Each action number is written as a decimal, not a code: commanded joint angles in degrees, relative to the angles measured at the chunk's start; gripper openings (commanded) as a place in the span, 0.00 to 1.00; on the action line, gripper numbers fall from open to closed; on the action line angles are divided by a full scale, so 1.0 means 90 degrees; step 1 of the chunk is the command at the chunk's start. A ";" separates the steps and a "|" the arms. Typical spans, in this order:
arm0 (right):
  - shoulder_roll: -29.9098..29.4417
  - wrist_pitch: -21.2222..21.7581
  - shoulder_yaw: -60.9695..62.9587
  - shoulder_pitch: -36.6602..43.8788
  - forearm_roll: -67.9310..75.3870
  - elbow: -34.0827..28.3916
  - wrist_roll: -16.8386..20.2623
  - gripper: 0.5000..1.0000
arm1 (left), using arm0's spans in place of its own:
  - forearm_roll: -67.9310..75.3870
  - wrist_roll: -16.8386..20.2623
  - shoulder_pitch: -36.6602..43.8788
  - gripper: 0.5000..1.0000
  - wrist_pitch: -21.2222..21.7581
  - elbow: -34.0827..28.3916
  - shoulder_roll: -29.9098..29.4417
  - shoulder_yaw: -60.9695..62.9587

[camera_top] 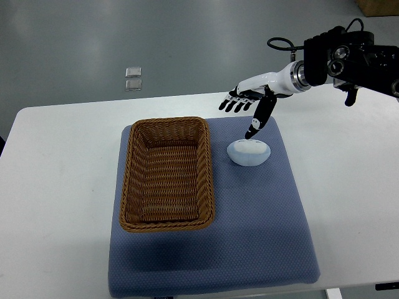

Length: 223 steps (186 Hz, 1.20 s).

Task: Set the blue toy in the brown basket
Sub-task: 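Move the right hand over the pale egg-shaped toy beside the basket, then lower the right hand and close its fingers around the egg-shaped toy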

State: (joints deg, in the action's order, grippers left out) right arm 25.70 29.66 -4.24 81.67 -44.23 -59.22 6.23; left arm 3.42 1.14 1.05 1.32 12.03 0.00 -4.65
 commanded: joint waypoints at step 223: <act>-0.0482 -0.1840 -0.0095 -0.1671 -0.1053 0.0417 -0.0047 0.57 | 0.0000 -0.0010 0.0001 1.00 0.0000 -0.0008 0.0000 -0.0001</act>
State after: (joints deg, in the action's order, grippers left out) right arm 21.49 13.52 -4.95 67.34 -53.62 -55.94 5.80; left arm 3.39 1.06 1.04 1.33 11.95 0.00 -4.66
